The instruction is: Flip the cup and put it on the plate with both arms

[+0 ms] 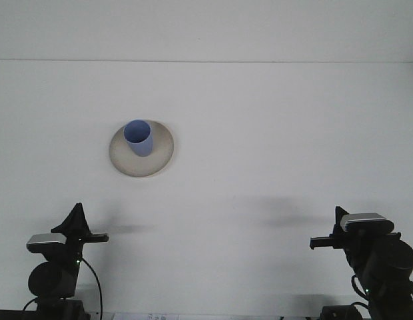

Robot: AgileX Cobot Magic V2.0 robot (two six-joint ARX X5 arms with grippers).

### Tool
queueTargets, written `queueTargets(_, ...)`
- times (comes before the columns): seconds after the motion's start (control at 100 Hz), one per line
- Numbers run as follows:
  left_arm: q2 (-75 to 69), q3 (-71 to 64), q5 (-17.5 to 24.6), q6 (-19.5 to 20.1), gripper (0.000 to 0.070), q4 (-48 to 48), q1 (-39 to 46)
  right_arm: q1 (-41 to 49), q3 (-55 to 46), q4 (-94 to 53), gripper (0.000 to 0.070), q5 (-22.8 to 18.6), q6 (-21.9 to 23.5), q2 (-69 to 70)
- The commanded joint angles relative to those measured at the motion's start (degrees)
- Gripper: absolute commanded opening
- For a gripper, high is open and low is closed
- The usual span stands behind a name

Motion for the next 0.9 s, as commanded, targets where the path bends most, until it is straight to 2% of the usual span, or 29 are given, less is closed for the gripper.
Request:
queueTargets(0.0,-0.2,-1.1,1.3,0.4,0.0012,1.3,0.0,0.0,0.4,0.6,0.0000,0.0,0.5,0.1)
queueTargets(0.15,-0.2,-1.1,2.7,0.5,0.0012,1.0,0.0,0.0,0.4,0.6,0.0000,0.0,0.5,0.1)
queueTargets(0.89,-0.2,-1.1,2.7,0.0,0.0012,1.1,0.0,0.0,0.4,0.6,0.0000,0.0,0.5,0.1)
